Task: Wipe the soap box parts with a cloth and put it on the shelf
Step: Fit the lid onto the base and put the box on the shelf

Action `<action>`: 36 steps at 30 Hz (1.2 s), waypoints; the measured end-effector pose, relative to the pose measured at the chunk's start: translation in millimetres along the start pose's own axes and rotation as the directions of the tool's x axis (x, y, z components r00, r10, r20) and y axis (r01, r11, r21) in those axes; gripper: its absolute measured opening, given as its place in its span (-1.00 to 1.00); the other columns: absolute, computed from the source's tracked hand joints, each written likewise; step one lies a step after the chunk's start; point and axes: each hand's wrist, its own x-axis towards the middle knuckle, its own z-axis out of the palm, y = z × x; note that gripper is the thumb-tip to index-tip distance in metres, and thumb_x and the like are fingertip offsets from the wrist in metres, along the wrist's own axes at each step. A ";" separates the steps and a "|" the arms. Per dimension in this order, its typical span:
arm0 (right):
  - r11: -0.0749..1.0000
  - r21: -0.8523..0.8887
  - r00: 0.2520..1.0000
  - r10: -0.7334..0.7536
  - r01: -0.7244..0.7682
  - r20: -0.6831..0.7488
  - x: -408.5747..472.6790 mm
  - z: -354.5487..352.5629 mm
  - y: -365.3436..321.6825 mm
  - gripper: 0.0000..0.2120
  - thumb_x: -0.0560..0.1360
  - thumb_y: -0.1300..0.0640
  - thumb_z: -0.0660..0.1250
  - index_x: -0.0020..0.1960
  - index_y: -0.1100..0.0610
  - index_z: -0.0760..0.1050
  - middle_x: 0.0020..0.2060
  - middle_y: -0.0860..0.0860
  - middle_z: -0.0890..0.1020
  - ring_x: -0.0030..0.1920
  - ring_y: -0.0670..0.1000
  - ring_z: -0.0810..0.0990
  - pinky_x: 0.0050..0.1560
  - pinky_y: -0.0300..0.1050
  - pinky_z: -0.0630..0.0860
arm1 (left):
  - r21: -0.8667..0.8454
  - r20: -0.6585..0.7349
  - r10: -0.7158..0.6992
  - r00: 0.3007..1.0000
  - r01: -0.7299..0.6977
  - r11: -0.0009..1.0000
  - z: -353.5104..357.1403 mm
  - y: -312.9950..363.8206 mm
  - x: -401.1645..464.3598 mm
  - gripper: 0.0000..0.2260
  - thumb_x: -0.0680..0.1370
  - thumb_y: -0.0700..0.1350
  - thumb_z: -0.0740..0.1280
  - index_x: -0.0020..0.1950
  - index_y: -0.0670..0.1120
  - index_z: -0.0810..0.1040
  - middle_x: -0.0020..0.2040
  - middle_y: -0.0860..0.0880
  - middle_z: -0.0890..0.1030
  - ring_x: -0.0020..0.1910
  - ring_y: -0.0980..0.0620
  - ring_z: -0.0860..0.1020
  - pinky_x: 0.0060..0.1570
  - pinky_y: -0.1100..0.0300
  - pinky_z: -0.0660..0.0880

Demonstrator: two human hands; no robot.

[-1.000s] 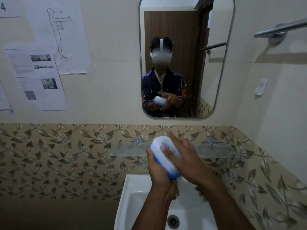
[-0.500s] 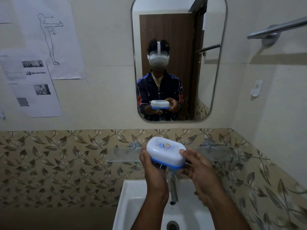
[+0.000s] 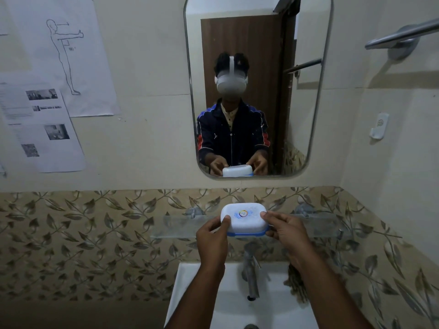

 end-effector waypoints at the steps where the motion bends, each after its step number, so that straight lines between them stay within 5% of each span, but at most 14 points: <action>1: 1.000 0.005 1.000 0.007 -0.007 0.000 5.5 0.5 3.4 -0.82 0.44 0.14 0.50 0.03 0.14 0.65 -0.03 0.08 0.71 -0.05 0.07 0.67 -0.20 -0.16 0.59 | 0.015 0.005 0.002 1.000 -0.002 1.000 1.7 -1.0 4.5 -0.82 0.54 -0.12 0.44 0.13 -0.08 0.68 -0.04 0.02 0.70 0.00 0.03 0.64 0.03 0.07 0.60; 5: 1.000 -0.003 0.998 0.020 -0.020 -0.059 22.2 1.8 17.0 -0.74 0.45 0.16 0.49 0.11 0.21 0.64 -0.07 0.07 0.70 -0.07 0.06 0.67 -0.27 -0.20 0.61 | 0.105 0.041 0.004 0.999 -0.008 0.994 8.5 -7.8 18.8 -0.83 0.54 -0.13 0.43 0.10 -0.12 0.69 -0.11 0.05 0.70 -0.08 0.07 0.64 0.01 0.08 0.60; 13: 0.956 -0.284 0.988 -0.110 0.075 -0.108 40.4 4.2 32.1 -0.78 0.48 0.03 0.45 0.07 0.11 0.69 -0.13 -0.03 0.72 -0.06 0.01 0.66 0.01 -0.07 0.58 | 0.312 0.069 0.068 0.995 -0.086 0.946 13.3 -24.7 47.0 -0.77 0.55 -0.07 0.42 0.14 -0.13 0.71 -0.10 0.01 0.72 -0.12 0.09 0.65 -0.14 0.17 0.58; 19: 0.861 -0.495 0.977 -0.188 0.115 -0.099 51.2 8.5 29.4 -0.75 0.51 0.02 0.42 0.09 0.14 0.69 -0.13 0.06 0.73 -0.18 -0.02 0.62 -0.23 -0.22 0.44 | 0.499 0.060 0.131 0.990 -0.144 0.855 17.2 -25.7 58.8 -0.73 0.56 0.01 0.39 0.17 -0.10 0.69 0.00 -0.04 0.74 -0.19 0.14 0.58 -0.25 0.25 0.48; 24: 0.825 -0.557 0.980 -0.174 0.092 -0.096 59.6 11.4 30.3 -0.72 0.50 0.01 0.42 0.12 0.16 0.67 -0.01 0.08 0.73 -0.13 -0.02 0.62 -0.18 -0.22 0.48 | 0.543 0.075 0.087 0.993 -0.114 0.832 16.7 -30.7 68.6 -0.72 0.55 0.02 0.39 0.16 -0.10 0.71 0.01 -0.05 0.74 -0.12 0.05 0.62 -0.02 0.08 0.61; 36: 0.771 -0.632 0.978 -0.184 0.079 -0.102 66.8 15.5 40.7 -0.71 0.51 -0.05 0.41 0.05 0.16 0.70 -0.13 0.09 0.74 -0.20 -0.01 0.64 -0.22 -0.18 0.55 | 0.599 0.088 0.094 0.992 -0.128 0.791 12.2 -37.8 79.6 -0.69 0.54 0.07 0.39 0.17 -0.07 0.70 0.05 -0.04 0.74 -0.10 0.09 0.60 -0.18 0.22 0.48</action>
